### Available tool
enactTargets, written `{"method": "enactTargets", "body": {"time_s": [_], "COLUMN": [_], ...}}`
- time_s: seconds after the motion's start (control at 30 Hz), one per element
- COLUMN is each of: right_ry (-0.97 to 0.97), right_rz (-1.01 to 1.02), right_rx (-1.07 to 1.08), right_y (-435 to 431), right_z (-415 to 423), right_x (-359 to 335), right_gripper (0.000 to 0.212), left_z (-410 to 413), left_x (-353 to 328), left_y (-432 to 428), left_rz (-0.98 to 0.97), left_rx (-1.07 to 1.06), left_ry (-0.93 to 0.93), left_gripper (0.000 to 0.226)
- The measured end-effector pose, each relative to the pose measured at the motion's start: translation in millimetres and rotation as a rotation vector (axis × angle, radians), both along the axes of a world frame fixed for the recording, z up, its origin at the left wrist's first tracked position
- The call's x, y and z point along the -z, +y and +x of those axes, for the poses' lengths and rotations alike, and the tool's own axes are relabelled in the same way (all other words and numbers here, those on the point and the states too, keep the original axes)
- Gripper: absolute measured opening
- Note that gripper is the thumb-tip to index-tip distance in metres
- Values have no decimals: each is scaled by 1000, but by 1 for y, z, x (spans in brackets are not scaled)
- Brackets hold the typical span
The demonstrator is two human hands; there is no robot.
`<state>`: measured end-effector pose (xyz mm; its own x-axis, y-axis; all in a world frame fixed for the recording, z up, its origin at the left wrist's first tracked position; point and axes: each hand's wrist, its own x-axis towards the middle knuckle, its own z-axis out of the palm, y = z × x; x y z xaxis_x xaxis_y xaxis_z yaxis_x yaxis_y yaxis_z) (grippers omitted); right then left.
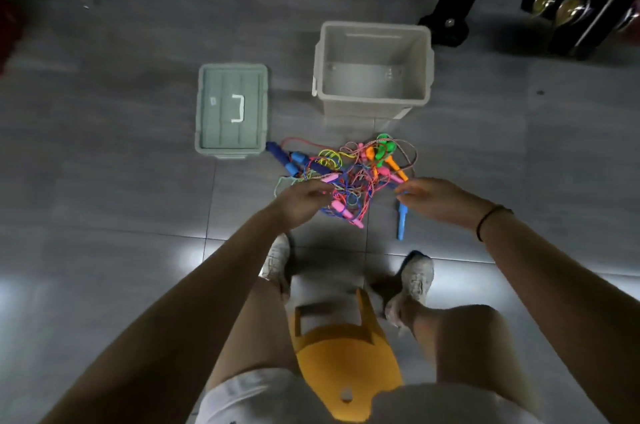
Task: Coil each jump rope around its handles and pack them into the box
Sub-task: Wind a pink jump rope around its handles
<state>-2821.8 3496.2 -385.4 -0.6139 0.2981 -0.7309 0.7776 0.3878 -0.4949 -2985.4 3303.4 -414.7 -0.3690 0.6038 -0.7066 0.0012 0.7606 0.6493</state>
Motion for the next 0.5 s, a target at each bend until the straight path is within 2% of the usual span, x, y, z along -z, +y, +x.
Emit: {"method": "enactTargets", "body": {"time_s": [0.1, 0.17, 0.3, 0.4, 0.5], "right_ry": [171, 270, 343, 291, 205], "right_rz": [-44, -27, 29, 131, 139], "right_rx": [292, 341, 248, 112, -53], "right_y": [18, 26, 29, 28, 28], "right_z": [16, 21, 28, 41, 41], "right_x": [56, 88, 156, 214, 258], "right_gripper": [16, 17, 14, 12, 21], "left_z": [6, 3, -1, 2, 5], "left_x": [45, 81, 157, 199, 217], "left_y": [-1, -1, -12, -3, 25], "left_rz": [3, 16, 15, 27, 139], "left_rx": [-163, -235, -263, -251, -44], "left_ry": [-82, -101, -63, -29, 78], "left_gripper": [24, 25, 22, 19, 21]}}
